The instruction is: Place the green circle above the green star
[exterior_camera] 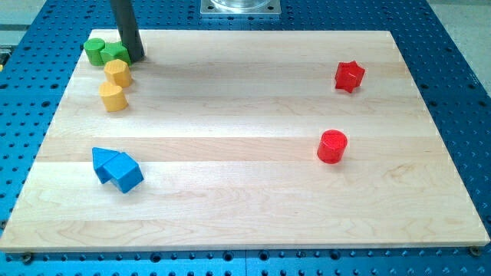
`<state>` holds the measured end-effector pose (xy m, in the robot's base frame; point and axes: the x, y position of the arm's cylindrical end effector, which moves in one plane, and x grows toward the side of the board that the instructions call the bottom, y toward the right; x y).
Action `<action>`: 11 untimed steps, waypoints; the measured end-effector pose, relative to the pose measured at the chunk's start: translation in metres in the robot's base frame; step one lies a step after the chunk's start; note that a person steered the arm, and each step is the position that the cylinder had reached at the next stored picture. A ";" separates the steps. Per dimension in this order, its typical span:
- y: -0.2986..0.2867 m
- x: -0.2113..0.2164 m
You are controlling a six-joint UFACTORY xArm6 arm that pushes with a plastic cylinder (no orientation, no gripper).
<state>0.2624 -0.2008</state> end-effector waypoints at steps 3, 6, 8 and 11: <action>-0.094 -0.038; -0.046 -0.004; -0.074 -0.030; -0.043 -0.070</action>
